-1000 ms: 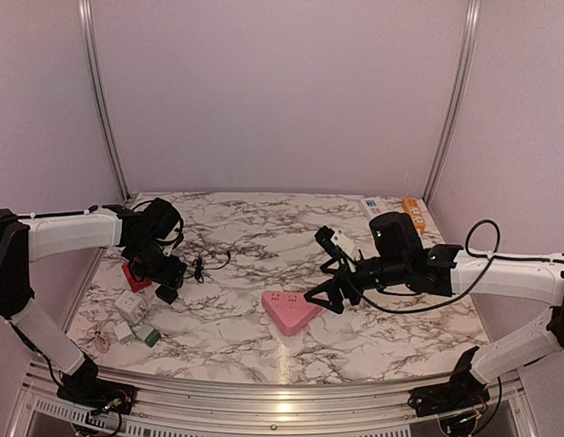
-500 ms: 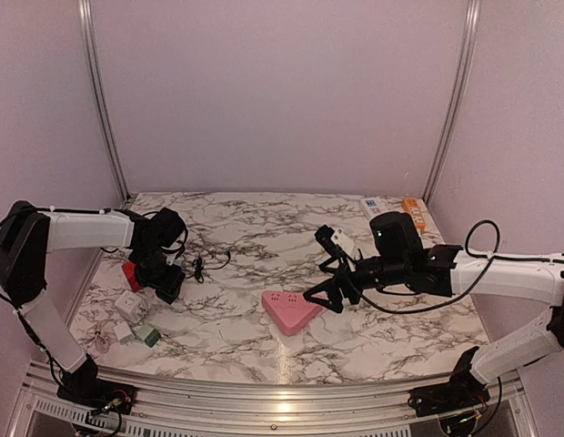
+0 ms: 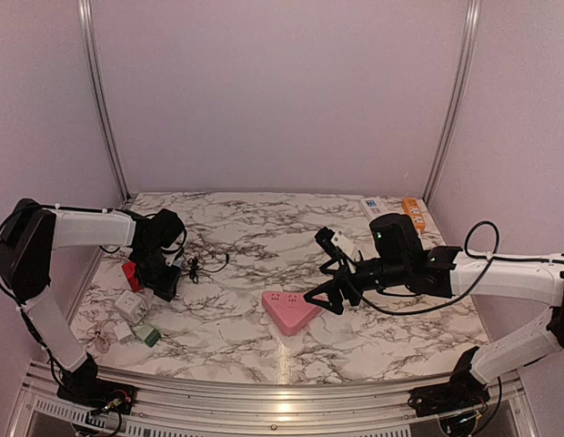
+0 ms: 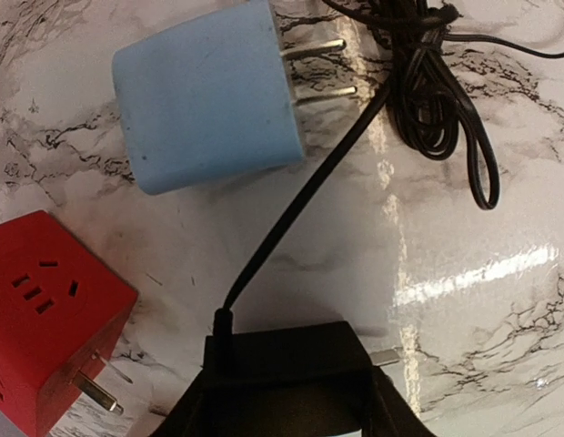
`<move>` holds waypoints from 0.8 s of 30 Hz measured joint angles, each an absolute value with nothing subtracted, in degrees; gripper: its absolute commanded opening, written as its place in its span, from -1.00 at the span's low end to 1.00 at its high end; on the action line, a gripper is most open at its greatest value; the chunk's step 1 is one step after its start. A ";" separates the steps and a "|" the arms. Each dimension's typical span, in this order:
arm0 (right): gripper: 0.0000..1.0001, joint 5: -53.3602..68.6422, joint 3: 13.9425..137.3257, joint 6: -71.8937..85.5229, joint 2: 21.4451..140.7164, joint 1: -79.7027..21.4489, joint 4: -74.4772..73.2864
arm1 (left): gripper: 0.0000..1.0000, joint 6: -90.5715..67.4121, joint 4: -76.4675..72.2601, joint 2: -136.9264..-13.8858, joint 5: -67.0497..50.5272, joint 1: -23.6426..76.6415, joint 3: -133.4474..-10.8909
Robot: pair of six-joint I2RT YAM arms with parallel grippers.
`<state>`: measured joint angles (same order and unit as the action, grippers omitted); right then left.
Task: Insert the plug
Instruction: Pick up the plug at the corner of the board.
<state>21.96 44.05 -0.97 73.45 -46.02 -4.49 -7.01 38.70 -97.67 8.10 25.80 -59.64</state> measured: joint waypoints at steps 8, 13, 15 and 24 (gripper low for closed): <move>0.97 21.91 44.05 -0.97 73.49 -46.02 -4.49 | -0.91 -7.46 38.63 -97.67 7.05 25.80 -59.64; 0.97 21.98 44.10 -0.80 73.52 -46.02 -4.49 | -0.91 -7.20 38.63 -95.79 4.86 26.76 -59.61; 0.97 22.26 44.23 -0.14 73.65 -46.02 -4.49 | -0.91 -6.85 38.57 -93.56 4.32 28.08 -59.64; 0.97 28.01 48.07 3.18 75.75 -46.02 -4.40 | -0.91 -3.33 37.36 -82.61 4.14 38.22 -60.05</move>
